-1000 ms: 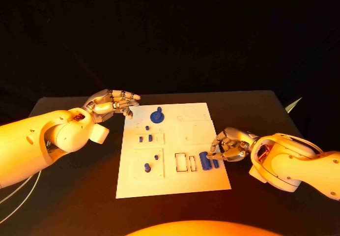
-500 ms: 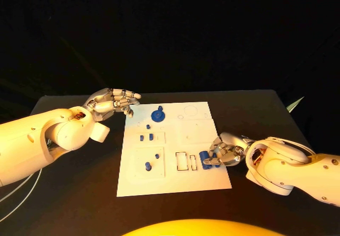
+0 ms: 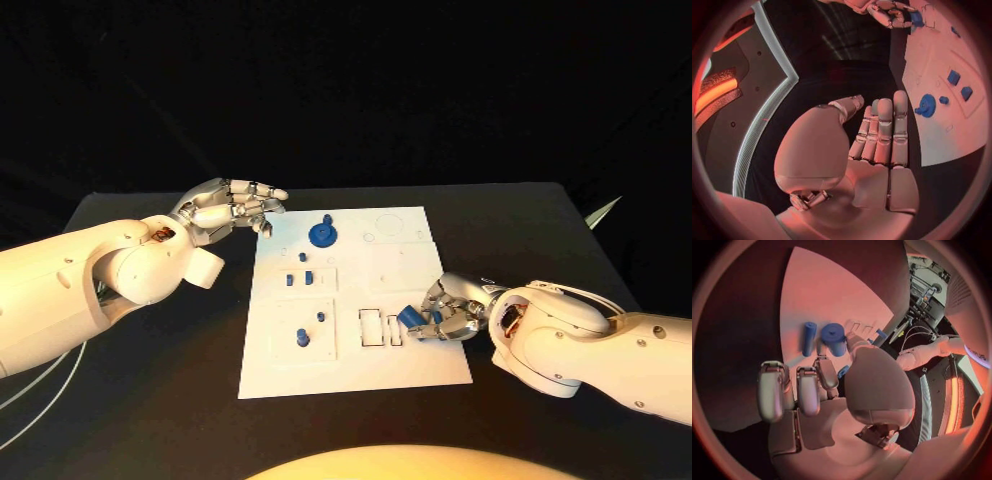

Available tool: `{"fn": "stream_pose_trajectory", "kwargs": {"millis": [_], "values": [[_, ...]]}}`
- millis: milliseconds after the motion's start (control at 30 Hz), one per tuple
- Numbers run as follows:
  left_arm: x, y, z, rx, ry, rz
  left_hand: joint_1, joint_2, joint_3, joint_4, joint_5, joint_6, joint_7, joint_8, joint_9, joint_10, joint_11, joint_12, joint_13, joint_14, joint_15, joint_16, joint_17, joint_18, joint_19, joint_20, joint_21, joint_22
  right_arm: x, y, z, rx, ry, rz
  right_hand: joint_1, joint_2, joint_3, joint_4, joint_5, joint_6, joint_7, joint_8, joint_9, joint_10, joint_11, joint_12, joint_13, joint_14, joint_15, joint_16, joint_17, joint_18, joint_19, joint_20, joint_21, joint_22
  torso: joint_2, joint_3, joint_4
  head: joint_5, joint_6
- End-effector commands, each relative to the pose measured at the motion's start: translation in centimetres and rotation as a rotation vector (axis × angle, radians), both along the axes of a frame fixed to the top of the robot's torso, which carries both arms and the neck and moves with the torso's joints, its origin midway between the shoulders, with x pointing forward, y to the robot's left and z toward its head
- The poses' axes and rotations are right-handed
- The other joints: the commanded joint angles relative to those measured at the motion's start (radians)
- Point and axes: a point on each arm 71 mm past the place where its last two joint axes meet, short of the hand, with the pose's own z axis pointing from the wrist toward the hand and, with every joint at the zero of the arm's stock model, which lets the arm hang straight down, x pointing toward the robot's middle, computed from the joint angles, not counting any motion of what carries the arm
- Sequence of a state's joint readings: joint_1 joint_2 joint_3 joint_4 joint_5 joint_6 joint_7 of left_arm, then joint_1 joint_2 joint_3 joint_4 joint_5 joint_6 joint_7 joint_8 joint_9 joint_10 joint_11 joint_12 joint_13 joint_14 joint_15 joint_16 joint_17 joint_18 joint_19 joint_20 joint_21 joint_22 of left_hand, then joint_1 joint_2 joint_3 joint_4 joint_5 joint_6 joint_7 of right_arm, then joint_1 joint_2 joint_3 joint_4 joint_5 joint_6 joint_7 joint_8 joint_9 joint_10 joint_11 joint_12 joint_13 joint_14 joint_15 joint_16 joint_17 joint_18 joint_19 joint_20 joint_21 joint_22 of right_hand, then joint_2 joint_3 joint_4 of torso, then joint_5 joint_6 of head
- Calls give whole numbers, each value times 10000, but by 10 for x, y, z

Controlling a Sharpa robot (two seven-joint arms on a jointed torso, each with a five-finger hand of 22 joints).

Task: Assemble the parts on the task board

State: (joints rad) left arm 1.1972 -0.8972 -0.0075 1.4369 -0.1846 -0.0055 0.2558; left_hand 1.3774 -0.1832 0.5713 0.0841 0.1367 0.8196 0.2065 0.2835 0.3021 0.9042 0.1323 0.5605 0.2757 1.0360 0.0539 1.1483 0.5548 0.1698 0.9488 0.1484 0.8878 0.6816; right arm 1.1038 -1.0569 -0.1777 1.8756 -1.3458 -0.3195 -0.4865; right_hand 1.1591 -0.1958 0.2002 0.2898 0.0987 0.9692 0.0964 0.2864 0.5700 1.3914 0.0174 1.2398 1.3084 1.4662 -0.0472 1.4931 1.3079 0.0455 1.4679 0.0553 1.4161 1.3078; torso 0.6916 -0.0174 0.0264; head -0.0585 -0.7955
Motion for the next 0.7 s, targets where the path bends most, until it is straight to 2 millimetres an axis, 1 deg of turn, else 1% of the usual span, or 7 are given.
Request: {"fn": "stream_pose_trajectory", "kwargs": {"millis": [33, 167, 333, 400, 433, 533, 700], "values": [[-1, -3, 1, -120, -33, -196, -22, 11, -24, -3, 25, -94, -1, 59, -16, -73, -2, 55, -17, 9, 47, 41, 17, 150, 49, 48, -61, -22, -2, 0, -7, -517, 183, -25, -15, 117, -103, -19, 39, 70, 4, -43, -35, 112, 3, 122, 123, 735, -67, 46, 917, -162, 736, -68, 67, 2048, -6, -2, 10, 14, 37], [-1, -2, 1, -114, -34, -192, -22, 11, -24, -3, 25, -94, -1, 59, -16, -73, -2, 55, -17, 9, 47, 41, 17, 150, 49, 48, -61, -22, -3, 4, -9, -481, 164, -21, 38, 152, -142, -40, 41, 107, -11, -13, -9, 151, -9, 189, 185, 736, -75, 52, 925, -165, 739, -72, 86, 2058, -11, -8, -6, 6, 48], [-1, -2, 1, -109, -36, -183, -22, 11, -24, -3, 25, -94, -1, 59, -16, -73, -2, 55, -17, 9, 47, 41, 17, 150, 49, 48, -61, -22, -4, 7, -6, -123, -122, -135, 344, 319, -186, -104, 55, 256, -73, 120, 98, 304, -63, 452, 426, 750, -117, 89, 997, -181, 756, -98, 170, 2100, -9, -3, -8, 6, 67], [-1, -2, 1, -109, -37, -180, -22, 11, -24, -3, 25, -94, -1, 59, -16, -73, -2, 55, -17, 9, 47, 41, 17, 150, 49, 48, -61, -22, -4, 7, -4, 85, -284, -219, 446, 393, -167, -118, 61, 334, -103, 178, 137, 400, -90, 613, 559, 763, -137, 121, 1066, -196, 773, -113, 252, 2134, -6, 0, -6, 0, 74], [-1, -2, 1, -107, -37, -177, -22, 11, -24, -3, 25, -94, -1, 59, -16, -73, -2, 55, -17, 9, 47, 41, 17, 150, 49, 48, -61, -22, -5, 7, -2, 286, -414, -318, 535, 475, -128, -122, 69, 406, -134, 230, 171, 463, -118, 708, 640, 774, -158, 149, 1125, -207, 785, -130, 307, 2158, -7, 1, -7, -5, 77], [-1, -2, 1, -106, -37, -175, -18, 12, -23, -5, 28, -98, -1, 61, -16, -76, -2, 57, -19, 6, 47, 41, 18, 150, 50, 48, -65, -25, -6, 7, 0, 616, -557, -510, 658, 580, -57, -138, 75, 513, -184, 305, 217, 547, -162, 834, 747, 793, -192, 195, 1223, -225, 805, -156, 401, 2198, -4, 0, -4, -17, 80], [-1, -1, 1, -98, -36, -157, -18, 12, -23, -5, 28, -98, -1, 61, -16, -76, -2, 57, -19, 6, 47, 41, 18, 150, 50, 48, -65, -25, -8, 6, 8, 1190, -626, -840, 780, 662, 25, -163, 78, 598, -237, 366, 259, 602, -208, 902, 812, 813, -230, 245, 1335, -250, 831, -189, 528, 2250, -6, 3, -6, -5, 90]]}}
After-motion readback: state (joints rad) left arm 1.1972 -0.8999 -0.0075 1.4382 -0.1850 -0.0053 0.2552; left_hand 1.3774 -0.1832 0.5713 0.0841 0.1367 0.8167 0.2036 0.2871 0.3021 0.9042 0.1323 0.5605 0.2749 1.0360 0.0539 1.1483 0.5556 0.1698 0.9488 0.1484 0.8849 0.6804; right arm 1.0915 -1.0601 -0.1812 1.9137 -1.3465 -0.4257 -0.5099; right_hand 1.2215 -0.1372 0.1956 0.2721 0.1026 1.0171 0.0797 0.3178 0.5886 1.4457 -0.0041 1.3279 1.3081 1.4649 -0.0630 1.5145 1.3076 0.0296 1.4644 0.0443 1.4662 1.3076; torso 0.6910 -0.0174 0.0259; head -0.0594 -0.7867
